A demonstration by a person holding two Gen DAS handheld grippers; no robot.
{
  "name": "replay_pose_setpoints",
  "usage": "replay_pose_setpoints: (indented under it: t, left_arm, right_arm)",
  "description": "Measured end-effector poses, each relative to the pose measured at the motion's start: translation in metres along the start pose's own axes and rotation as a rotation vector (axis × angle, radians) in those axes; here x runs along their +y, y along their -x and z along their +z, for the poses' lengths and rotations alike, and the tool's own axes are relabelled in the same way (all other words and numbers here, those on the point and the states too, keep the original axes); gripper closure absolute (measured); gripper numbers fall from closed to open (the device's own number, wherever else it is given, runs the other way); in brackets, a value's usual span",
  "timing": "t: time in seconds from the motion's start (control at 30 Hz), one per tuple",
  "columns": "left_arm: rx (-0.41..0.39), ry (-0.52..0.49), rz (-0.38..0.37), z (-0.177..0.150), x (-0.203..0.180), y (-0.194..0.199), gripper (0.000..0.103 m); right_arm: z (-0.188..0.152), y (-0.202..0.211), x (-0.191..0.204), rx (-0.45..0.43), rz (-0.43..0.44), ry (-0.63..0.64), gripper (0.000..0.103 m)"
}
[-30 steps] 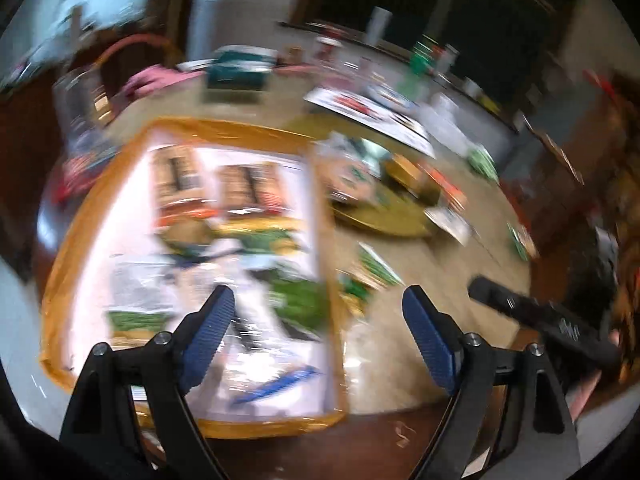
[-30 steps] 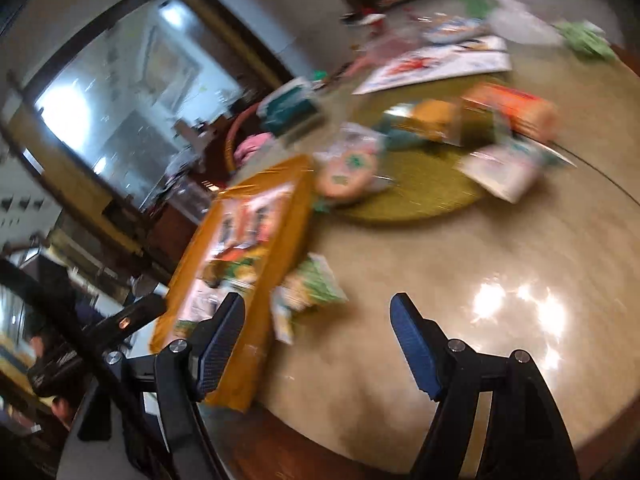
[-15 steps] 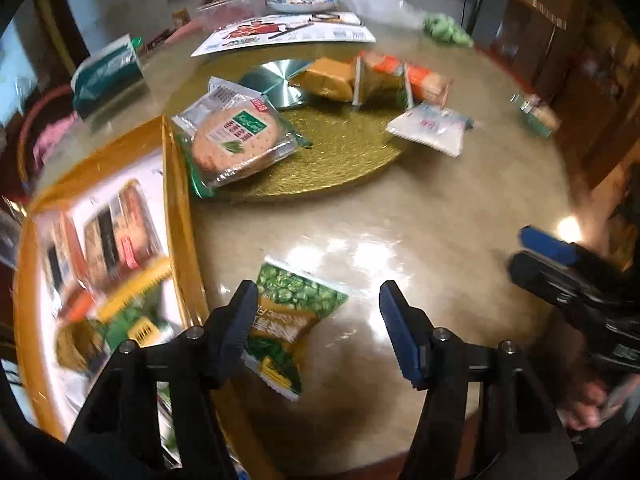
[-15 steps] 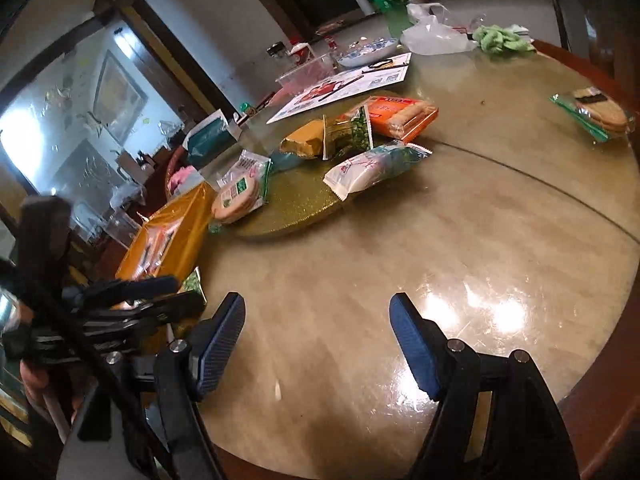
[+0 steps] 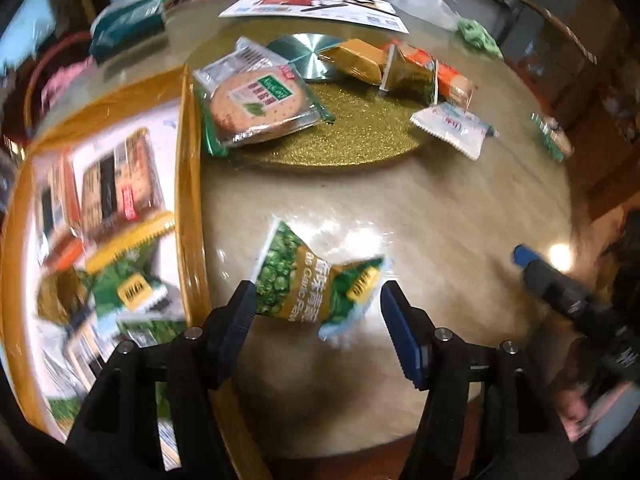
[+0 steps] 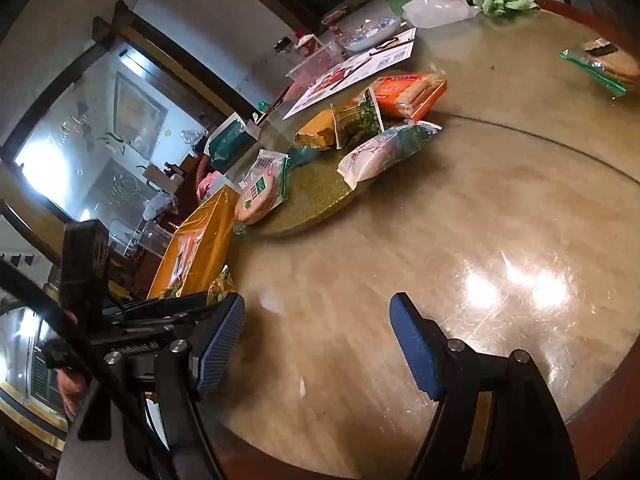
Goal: Organize snacks
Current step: 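Grasp the green garlic pea bag on the table with the left gripper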
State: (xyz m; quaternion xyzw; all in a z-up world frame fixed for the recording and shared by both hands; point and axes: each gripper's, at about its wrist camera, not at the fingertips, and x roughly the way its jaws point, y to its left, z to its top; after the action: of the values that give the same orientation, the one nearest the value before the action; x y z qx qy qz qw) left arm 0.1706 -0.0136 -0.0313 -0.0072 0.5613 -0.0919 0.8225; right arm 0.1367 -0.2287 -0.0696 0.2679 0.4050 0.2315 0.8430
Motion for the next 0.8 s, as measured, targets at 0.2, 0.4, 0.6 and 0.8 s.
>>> replay_pose_setpoints:
  t: [0.2,0.4,0.6,0.8]
  left_arm:
    - [-0.009,0.158,-0.076,-0.009,0.007,0.01,0.037]
    - [-0.041,0.187,-0.079,0.01,0.001,-0.002,0.037]
    - [-0.088,0.21,-0.151,0.025,0.012,0.011,0.033]
    - [-0.14,0.07,-0.063,0.043,0.002,0.008,0.025]
  right_arm:
    - [-0.001,-0.002,0.007,0.0,-0.042,0.034,0.028]
    - [-0.001,-0.004,0.013,-0.011,-0.103,0.065,0.028]
    - [-0.003,-0.003,0.017,-0.027,-0.157,0.093,0.028]
    - [-0.001,-0.006,0.017,-0.024,-0.156,0.095,0.028]
